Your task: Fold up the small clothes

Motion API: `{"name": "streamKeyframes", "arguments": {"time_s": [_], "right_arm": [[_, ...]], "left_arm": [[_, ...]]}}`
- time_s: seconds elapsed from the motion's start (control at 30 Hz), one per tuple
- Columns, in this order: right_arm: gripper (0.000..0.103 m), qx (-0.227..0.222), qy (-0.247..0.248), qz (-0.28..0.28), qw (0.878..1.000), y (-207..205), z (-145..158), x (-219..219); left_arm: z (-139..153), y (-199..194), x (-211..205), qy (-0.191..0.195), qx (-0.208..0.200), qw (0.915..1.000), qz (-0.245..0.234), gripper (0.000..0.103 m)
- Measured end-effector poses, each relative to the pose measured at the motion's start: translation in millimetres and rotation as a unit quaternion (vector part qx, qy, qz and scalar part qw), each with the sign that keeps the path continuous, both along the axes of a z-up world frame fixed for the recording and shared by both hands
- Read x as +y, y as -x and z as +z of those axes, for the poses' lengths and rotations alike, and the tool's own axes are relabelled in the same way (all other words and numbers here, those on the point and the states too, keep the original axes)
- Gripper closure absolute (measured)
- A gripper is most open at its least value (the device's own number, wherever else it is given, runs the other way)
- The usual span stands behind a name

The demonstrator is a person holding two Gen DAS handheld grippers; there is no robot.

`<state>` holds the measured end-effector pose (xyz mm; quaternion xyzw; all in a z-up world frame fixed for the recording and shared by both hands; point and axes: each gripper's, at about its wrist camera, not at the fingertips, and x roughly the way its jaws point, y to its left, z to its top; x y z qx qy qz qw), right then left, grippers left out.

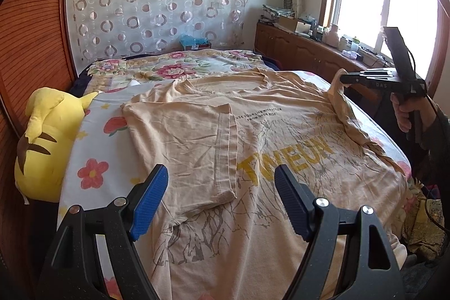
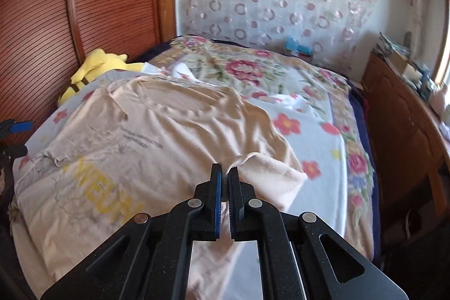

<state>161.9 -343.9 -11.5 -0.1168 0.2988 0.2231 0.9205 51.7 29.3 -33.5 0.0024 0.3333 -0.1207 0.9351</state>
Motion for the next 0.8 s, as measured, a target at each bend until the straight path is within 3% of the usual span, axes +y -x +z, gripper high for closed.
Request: {"name": "streamKeyframes", "arguments": {"time_s": [0.1, 0.27, 0.3, 0.4, 0.8], "right_arm": [[0.099, 0.007, 0.0, 0.028, 1.0, -13.2, 3.4, 25.2], [0.099, -0.019, 0.02, 0.033, 0.999, -22.4, 5.1, 57.9], [0.099, -0.023, 0.016, 0.032, 0.999, -22.6, 4.6, 56.9], [0.086, -0.026, -0.006, 0.037, 0.999, -14.4, 0.8, 52.8], [0.076, 0.011, 0.025, -0.017, 0.999, 31.8, -63.4, 26.7]], "left_arm": [[0.2, 0.4, 0.4, 0.0, 0.0, 1.0, -0.001, 0.024], [-1.1, 0.3, 3.2, 0.001, 0.004, 1.0, 0.001, 0.024], [-1.8, 0.2, 3.7, 0.001, 0.005, 1.0, 0.002, 0.024], [-2.3, 0.9, 4.4, 0.002, 0.007, 1.0, 0.004, 0.024], [-8.9, 1.8, -5.9, 0.003, 0.012, 0.9999, -0.008, 0.024]]}}
